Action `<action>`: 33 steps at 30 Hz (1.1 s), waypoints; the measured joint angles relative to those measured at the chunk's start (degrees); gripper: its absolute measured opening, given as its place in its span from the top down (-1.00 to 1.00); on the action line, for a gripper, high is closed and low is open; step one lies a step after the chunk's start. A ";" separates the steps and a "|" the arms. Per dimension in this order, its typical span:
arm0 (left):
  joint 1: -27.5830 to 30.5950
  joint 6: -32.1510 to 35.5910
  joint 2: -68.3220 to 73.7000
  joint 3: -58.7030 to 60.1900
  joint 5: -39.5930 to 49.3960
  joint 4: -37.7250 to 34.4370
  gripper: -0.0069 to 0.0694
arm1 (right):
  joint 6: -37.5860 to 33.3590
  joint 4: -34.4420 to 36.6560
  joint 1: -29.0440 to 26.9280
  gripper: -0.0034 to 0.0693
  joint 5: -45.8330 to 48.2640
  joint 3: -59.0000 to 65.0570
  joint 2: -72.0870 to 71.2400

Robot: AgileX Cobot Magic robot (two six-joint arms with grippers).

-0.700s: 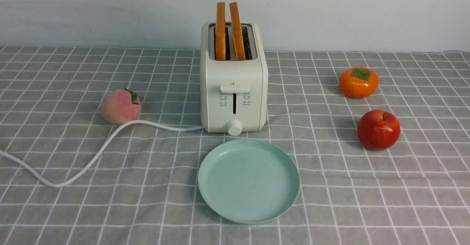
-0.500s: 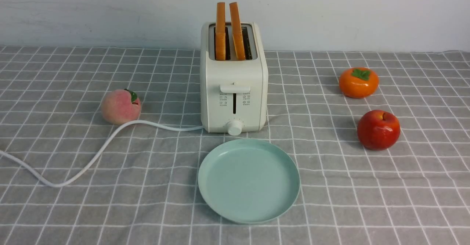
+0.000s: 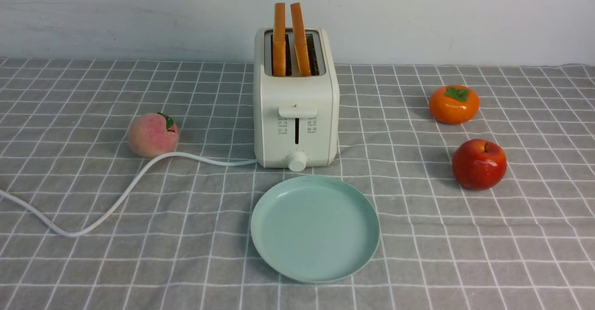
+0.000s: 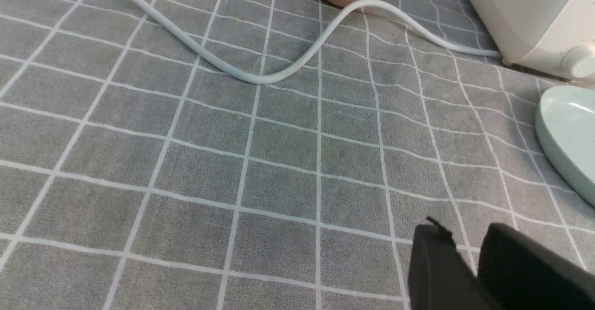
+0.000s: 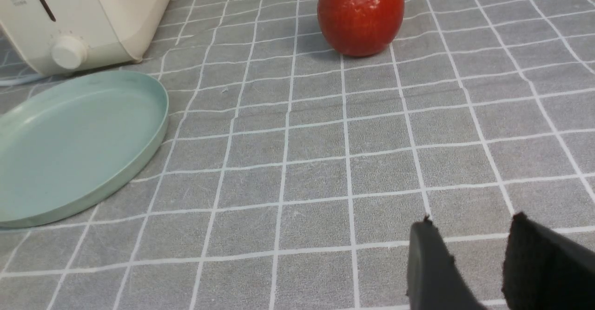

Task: Take toasted bread from bread machine on grey coffee table place on plate.
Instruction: 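Reach for a toast slice standing in the toaster with the left gripper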

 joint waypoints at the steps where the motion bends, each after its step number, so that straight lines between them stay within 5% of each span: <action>1: 0.00 0.00 0.00 0.00 0.00 0.00 0.45 | 0.00 0.00 0.00 0.25 0.00 0.00 0.00; 22: 0.00 -0.28 0.00 0.00 -1.11 0.00 0.45 | -0.01 0.00 0.00 0.25 0.00 0.00 0.00; 29: 0.00 -6.99 0.00 0.00 -10.64 -12.66 0.44 | 1.16 1.86 0.00 0.25 -1.21 0.06 -0.05; 33: 0.00 -11.06 0.00 0.00 -28.17 -24.08 0.44 | 5.59 15.93 0.00 0.25 -6.08 0.64 -0.05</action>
